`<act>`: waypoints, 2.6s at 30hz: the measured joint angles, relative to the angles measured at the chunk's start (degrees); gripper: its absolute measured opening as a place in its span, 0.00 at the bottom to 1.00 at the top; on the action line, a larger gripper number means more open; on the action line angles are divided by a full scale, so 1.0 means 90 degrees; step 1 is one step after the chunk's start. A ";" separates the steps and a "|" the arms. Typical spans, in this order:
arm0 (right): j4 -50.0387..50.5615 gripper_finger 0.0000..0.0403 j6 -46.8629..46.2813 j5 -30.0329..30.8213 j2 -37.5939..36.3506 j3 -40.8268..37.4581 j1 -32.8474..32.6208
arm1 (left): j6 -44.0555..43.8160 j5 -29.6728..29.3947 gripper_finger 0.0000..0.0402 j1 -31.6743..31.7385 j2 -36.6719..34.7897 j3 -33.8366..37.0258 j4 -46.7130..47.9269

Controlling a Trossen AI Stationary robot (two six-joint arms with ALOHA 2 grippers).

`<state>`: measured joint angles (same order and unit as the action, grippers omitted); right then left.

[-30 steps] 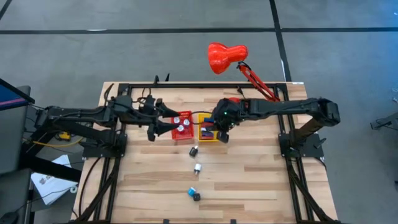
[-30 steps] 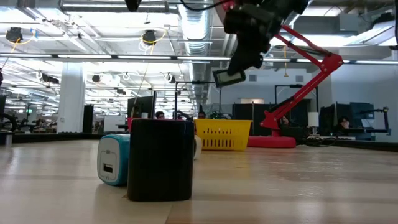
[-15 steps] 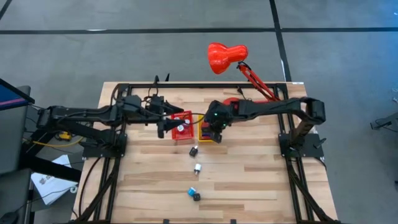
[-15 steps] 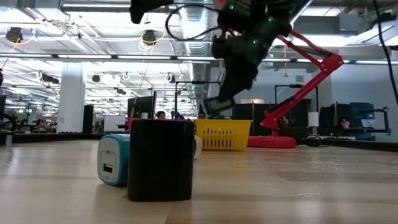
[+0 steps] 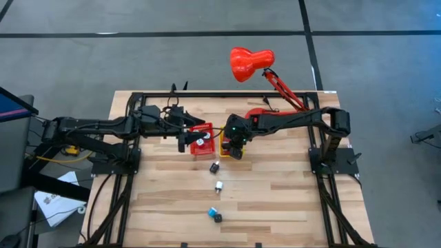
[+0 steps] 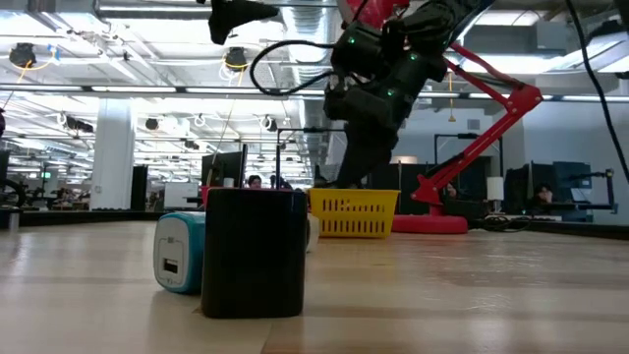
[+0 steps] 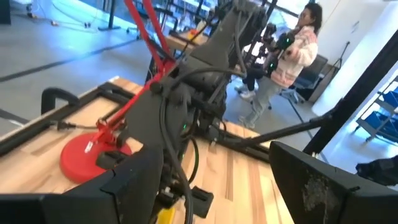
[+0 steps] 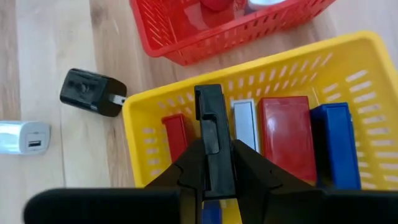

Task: Pick & Place Office items
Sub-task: Put the black digital timer into the yellow basket, then put the light blue charger adapter into the red basket

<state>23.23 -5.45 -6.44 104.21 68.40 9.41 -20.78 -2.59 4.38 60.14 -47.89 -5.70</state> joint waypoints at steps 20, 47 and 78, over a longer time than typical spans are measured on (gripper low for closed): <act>-0.0093 0.13 0.0078 0.0076 0.0004 0.0041 0.0017 | -0.0002 0.0000 0.72 0.0007 0.0029 0.0004 0.0039; 0.0342 0.13 0.0288 0.0719 0.0146 0.0042 -0.0175 | -0.0002 0.0002 0.72 0.0007 0.0029 0.0004 0.0041; -0.0043 0.44 0.0673 0.0903 0.0174 0.0039 -0.0294 | -0.0002 0.0002 0.72 0.0005 0.0029 0.0003 0.0109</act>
<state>22.85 0.60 1.69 105.78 68.75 6.76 -20.80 -2.57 4.43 60.40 -47.87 -4.72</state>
